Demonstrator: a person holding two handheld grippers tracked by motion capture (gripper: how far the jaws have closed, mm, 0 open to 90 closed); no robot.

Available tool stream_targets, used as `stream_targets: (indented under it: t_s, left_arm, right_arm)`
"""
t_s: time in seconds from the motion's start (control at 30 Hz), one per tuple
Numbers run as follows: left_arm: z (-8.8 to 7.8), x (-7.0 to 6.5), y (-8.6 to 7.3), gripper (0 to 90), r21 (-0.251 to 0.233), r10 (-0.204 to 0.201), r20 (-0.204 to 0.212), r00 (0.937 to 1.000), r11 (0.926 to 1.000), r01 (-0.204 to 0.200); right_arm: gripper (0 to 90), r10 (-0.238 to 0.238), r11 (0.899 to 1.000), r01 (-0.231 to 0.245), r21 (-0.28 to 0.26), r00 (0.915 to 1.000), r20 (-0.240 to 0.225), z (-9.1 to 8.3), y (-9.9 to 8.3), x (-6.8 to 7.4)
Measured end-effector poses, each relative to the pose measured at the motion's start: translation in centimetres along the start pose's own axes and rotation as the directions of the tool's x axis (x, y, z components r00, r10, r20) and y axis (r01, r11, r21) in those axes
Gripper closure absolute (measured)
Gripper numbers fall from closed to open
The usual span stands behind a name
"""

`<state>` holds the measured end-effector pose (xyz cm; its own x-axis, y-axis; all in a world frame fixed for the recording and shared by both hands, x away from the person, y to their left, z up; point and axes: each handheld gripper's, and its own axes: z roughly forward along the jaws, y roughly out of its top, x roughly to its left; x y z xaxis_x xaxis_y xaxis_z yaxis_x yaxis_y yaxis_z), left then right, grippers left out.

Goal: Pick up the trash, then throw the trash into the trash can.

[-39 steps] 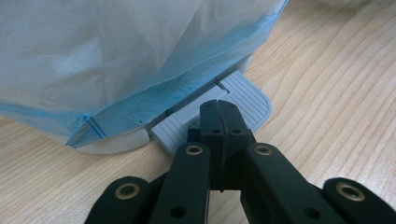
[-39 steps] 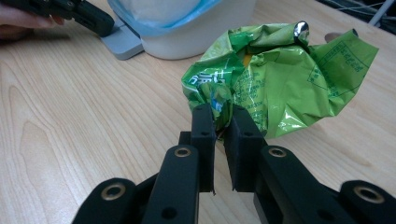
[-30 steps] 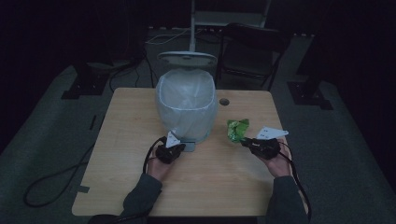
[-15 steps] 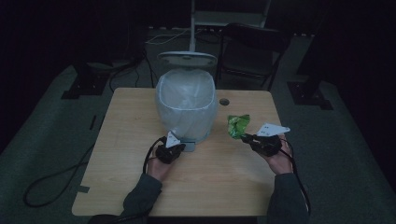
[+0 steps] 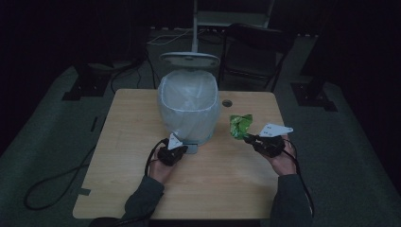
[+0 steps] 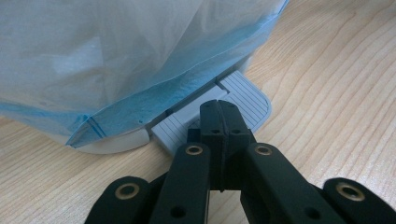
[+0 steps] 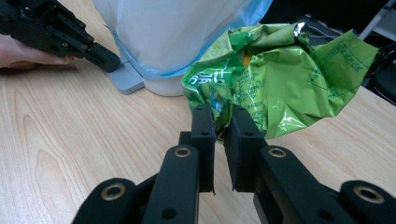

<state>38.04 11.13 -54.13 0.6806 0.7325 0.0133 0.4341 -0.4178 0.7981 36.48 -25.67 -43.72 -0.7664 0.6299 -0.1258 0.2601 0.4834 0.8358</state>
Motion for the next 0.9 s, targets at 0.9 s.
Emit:
stream_targets:
  t_s: [0.9]
  left_arm:
    - [0.0,0.0,0.0,90.0,0.003,0.004,-0.001,1.0,1.0,-0.004]
  right_arm:
    - [82.1,-0.025,0.999,0.025,-0.027,0.9997,-0.001,-0.9,1.3,0.4]
